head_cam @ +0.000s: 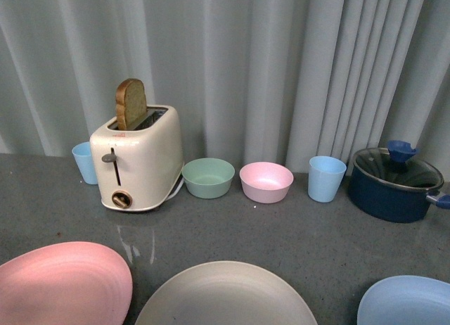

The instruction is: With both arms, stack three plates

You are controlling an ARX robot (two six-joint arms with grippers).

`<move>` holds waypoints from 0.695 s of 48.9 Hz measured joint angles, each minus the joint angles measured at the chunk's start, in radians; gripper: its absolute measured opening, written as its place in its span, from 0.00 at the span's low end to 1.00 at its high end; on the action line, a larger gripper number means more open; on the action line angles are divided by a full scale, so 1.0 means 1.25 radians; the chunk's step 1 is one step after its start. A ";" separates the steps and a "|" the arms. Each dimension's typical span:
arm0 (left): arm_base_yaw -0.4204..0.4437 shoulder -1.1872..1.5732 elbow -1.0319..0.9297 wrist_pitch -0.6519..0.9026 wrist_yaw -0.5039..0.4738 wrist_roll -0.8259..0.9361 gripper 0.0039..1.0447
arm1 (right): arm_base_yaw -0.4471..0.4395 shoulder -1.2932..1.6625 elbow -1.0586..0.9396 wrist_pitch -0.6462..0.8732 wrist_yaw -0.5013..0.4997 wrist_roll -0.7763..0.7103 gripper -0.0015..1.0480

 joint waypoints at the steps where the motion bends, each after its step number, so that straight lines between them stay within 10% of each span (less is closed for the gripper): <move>1: 0.002 0.013 0.006 0.002 -0.006 0.001 0.94 | 0.000 0.000 0.000 0.000 0.000 0.000 0.93; 34: 0.011 0.229 0.204 -0.051 -0.075 0.022 0.94 | 0.000 0.000 0.000 0.000 0.000 0.000 0.93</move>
